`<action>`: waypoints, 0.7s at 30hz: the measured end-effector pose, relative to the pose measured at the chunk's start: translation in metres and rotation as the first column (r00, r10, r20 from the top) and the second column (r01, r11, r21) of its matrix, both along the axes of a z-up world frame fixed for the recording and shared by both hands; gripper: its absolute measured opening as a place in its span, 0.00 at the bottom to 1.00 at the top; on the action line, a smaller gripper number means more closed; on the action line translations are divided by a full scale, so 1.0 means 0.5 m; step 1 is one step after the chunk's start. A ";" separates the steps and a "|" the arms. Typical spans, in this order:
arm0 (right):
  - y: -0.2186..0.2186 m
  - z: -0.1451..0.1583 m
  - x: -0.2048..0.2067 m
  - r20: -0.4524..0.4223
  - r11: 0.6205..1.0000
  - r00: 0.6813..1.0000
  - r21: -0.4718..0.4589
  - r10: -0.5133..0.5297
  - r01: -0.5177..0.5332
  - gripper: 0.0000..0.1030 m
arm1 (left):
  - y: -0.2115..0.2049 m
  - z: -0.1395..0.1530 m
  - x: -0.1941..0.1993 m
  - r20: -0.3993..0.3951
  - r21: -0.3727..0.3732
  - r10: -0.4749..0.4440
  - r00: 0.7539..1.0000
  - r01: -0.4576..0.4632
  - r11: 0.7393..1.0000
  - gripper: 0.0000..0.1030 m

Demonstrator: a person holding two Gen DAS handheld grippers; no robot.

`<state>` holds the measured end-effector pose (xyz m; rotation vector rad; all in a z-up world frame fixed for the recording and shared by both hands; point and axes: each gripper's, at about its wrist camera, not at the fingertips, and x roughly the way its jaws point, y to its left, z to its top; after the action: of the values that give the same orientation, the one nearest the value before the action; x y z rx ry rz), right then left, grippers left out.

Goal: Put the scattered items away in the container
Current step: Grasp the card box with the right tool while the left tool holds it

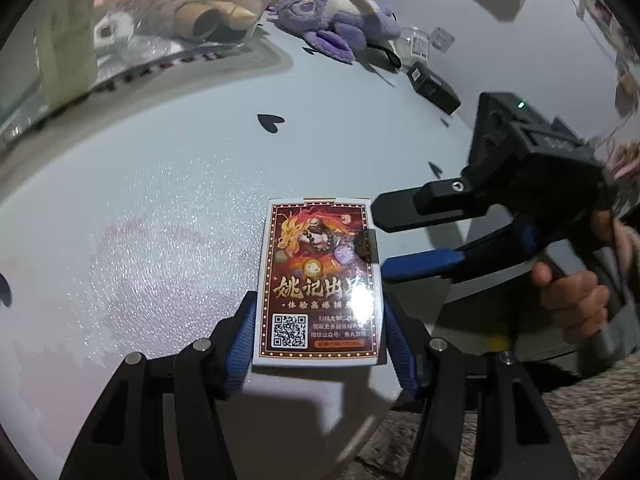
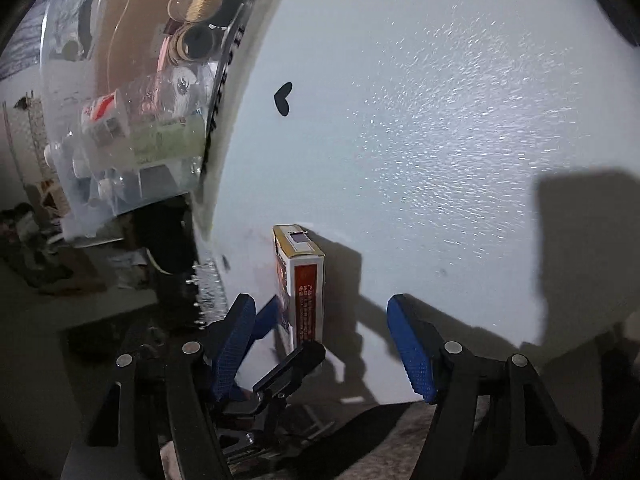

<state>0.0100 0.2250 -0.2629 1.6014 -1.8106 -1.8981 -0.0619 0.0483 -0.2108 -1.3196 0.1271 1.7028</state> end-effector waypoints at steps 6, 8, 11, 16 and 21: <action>-0.013 -0.007 -0.054 0.001 0.997 0.998 -0.043 0.063 -0.063 0.54 | -0.021 -0.011 -0.029 0.141 0.079 0.000 0.990 -0.011 0.997 0.57; -0.020 -0.009 -0.069 0.010 0.994 0.995 -0.055 0.095 -0.094 0.47 | -0.026 -0.013 -0.033 0.165 0.097 -0.012 0.986 -0.004 0.995 0.57; -0.034 -0.009 -0.090 0.025 0.987 0.988 -0.061 0.151 -0.149 0.43 | -0.026 -0.011 -0.033 0.163 0.099 -0.048 0.986 0.032 0.995 0.57; -0.042 -0.018 -0.104 0.096 0.975 0.973 -0.090 0.210 -0.201 0.25 | -0.019 -0.007 -0.033 0.139 0.097 -0.118 0.983 0.105 0.990 0.57; -0.051 -0.010 -0.093 0.111 0.981 0.978 -0.104 0.178 -0.166 0.23 | -0.014 0.004 -0.017 0.071 0.052 -0.180 0.981 0.176 0.983 0.60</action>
<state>-0.0367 0.1994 -0.2681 1.8091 -1.7108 -1.6524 -0.0705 0.0415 -0.2090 -1.2975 0.1568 1.4951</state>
